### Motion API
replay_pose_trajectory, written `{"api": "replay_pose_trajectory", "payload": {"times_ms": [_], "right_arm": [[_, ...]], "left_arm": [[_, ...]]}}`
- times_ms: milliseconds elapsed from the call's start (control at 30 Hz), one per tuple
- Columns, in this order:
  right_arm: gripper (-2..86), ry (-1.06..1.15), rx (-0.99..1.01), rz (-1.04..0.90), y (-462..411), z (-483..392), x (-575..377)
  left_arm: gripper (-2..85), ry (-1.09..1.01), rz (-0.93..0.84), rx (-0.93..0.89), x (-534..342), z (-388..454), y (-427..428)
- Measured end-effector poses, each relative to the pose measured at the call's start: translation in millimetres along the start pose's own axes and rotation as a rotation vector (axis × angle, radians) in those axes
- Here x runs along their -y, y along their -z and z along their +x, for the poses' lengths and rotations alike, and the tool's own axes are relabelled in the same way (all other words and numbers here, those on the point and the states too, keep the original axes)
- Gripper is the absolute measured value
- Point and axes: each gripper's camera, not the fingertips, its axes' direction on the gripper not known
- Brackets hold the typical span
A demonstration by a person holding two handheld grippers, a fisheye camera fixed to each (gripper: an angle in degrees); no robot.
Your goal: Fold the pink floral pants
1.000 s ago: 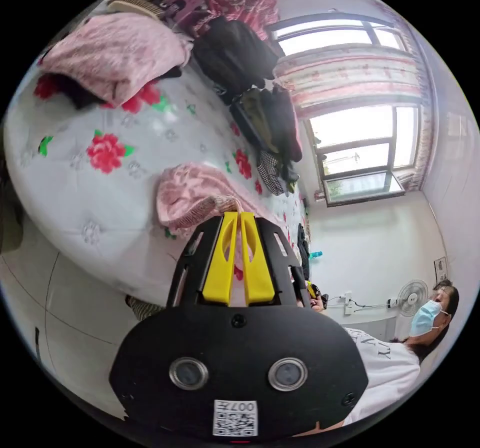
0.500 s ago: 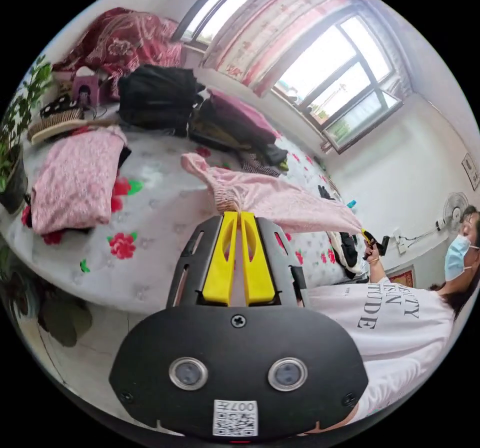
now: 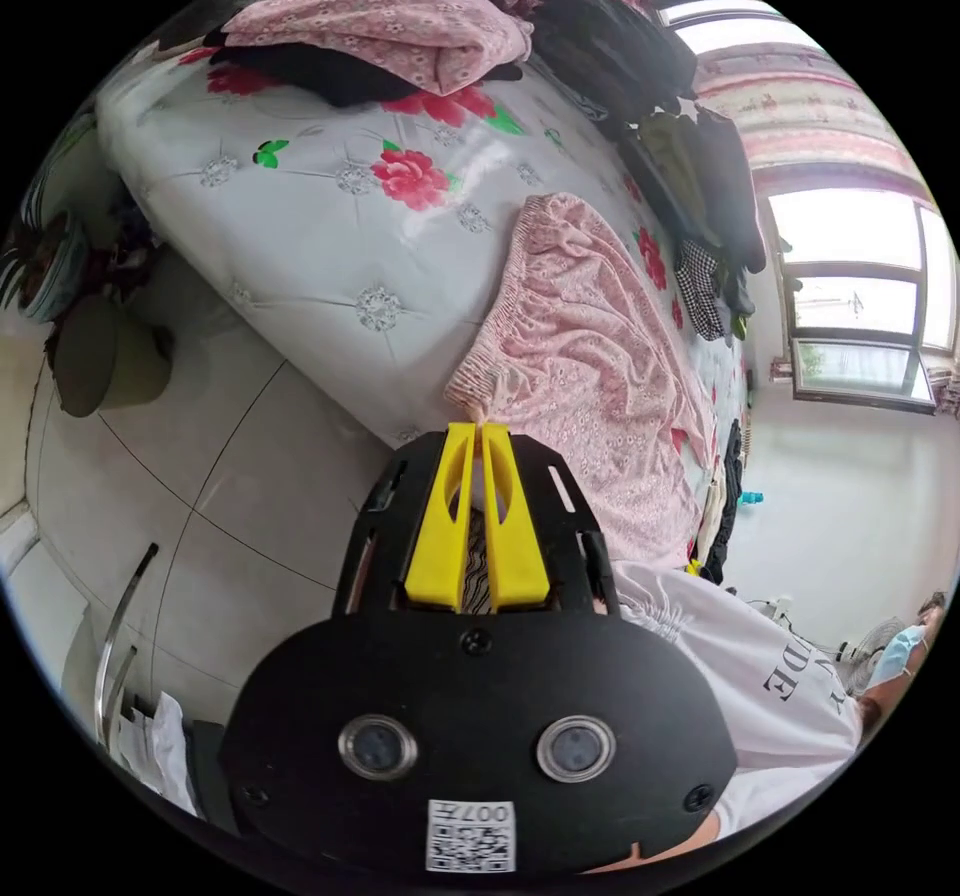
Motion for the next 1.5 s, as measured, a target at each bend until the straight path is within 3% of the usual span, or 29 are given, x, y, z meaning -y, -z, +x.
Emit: {"api": "replay_pose_trajectory", "payload": {"times_ms": [167,233,400,500,733,867,1100,1267,1400,1467,1500], "right_arm": [[0.1,-0.149,0.019,-0.021,-16,15,14],[-0.1,-0.149,-0.025,0.003,-12,7,16],[0.4,-0.112,-0.343,0.092,27,-7,19],[2.0,-0.122,-0.317,0.082,36,-12,26],[6.6,0.254,-0.27,0.063,4,-137,79],[8.7,0.509,-0.315,-0.016,-55,-244,138],[9.7,0.661,-0.433,-0.13,-154,-368,234],[8.8,0.759,-0.576,-0.229,-211,-401,272],[6.7,0.793,-0.702,-0.455,-267,-387,285],[4.9,0.838,-0.625,-0.382,-260,-388,286],[3.5,0.827,-0.612,-0.377,-259,-387,288]], "left_arm": [[-1.0,0.017,-0.028,0.047,0,17,-6],[-0.9,0.027,-0.018,0.04,-2,20,-3],[0.0,-0.008,-0.039,0.078,-7,34,2],[3.1,0.005,-0.052,0.099,-14,35,-1],[5.8,-0.013,0.049,0.256,-12,52,62],[8.1,-0.19,0.082,0.326,60,111,71],[10.5,-0.372,-0.035,0.348,213,202,-14],[12.4,-0.437,-0.149,0.44,270,226,-67],[12.3,-0.524,-0.251,0.575,281,234,-94],[10.2,-0.538,-0.244,0.579,278,231,-93],[3.7,-0.542,-0.231,0.578,275,228,-91]]}}
